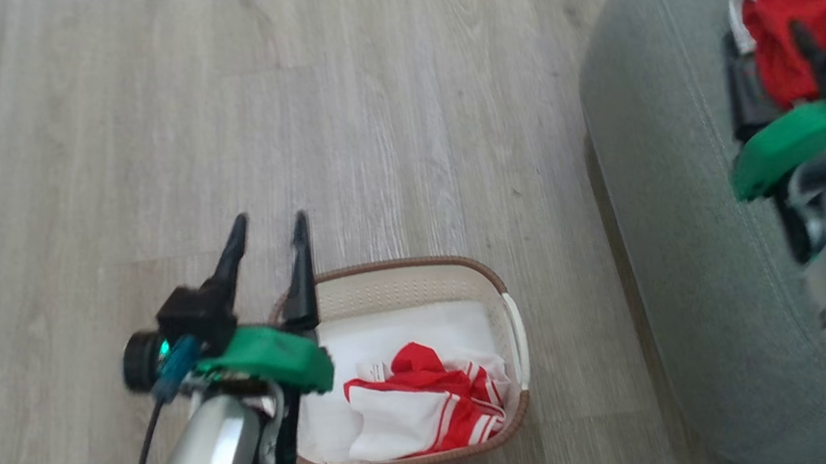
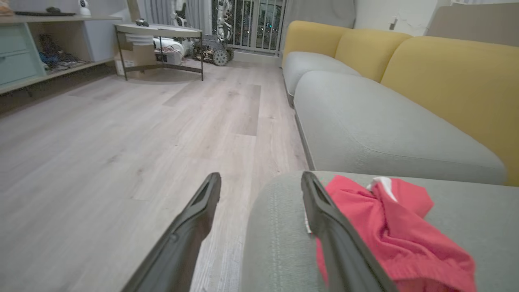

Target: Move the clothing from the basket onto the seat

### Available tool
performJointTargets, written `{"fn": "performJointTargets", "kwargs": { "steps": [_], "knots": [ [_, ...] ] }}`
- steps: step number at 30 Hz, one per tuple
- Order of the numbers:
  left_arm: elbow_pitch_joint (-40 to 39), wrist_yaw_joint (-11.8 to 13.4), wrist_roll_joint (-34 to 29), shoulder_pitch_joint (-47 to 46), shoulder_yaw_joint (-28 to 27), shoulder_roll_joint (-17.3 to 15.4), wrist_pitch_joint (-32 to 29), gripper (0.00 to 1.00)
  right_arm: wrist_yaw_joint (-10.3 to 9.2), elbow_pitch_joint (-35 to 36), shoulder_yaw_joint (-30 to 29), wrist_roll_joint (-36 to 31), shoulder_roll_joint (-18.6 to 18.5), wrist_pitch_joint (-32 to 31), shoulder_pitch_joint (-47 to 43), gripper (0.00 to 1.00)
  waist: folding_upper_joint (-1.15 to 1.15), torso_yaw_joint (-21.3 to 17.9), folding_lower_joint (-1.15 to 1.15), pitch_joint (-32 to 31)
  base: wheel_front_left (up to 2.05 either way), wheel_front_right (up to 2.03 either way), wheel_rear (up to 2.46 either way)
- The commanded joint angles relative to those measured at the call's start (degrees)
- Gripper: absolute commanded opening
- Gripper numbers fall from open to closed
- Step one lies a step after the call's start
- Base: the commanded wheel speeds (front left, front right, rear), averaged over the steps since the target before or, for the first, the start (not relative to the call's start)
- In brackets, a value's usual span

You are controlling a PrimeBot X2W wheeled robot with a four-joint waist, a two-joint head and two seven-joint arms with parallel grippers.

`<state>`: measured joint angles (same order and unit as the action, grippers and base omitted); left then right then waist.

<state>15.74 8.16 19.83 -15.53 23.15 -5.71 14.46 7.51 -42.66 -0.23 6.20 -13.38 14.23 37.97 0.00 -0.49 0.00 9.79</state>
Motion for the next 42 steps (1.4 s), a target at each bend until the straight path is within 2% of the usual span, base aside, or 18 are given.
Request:
{"fn": "performJointTargets", "kwargs": {
  "steps": [1,10,14,20,27,42],
  "knots": [
    [-2.3,0.4,-0.5,-0.2,-2.8,-1.0,0.5,1.0,-0.02,3.3,0.8,0.1,0.9,0.8,-0.5,1.0,0.0,1.0,0.0,-1.2,0.0,0.0,0.0],
    [-4.4,0.8,-1.5,7.9,-9.6,-1.1,0.5,1.0,-0.02,15.9,-2.5,-4.3,8.4,0.8,-13.0,1.0,0.0,2.9,0.0,-5.0,0.0,0.0,0.0],
    [-5.2,0.4,-1.3,11.6,-12.3,-0.9,0.5,1.0,-0.02,20.2,-2.3,-4.8,10.1,0.8,-18.7,1.0,0.0,3.3,0.0,-6.7,0.0,0.0,0.0],
    [-6.5,-0.4,-2.3,16.5,-14.4,-0.4,0.5,1.0,-0.02,24.2,0.9,-1.5,10.5,0.8,-24.7,1.0,0.0,3.8,0.0,-9.1,0.0,0.0,0.0],
    [-7.3,-1.1,-3.4,19.5,-15.9,0.3,0.5,1.0,-0.02,27.5,1.3,1.6,10.5,0.8,-30.1,1.0,0.0,4.1,0.0,-10.7,0.0,0.0,0.0],
    [-6.4,-2.5,-4.9,20.6,-17.4,1.3,0.5,1.0,-0.02,26.9,3.8,4.3,10.5,0.8,-33.5,1.0,0.0,4.1,0.0,-11.7,0.0,0.0,0.0]
  ]
}}
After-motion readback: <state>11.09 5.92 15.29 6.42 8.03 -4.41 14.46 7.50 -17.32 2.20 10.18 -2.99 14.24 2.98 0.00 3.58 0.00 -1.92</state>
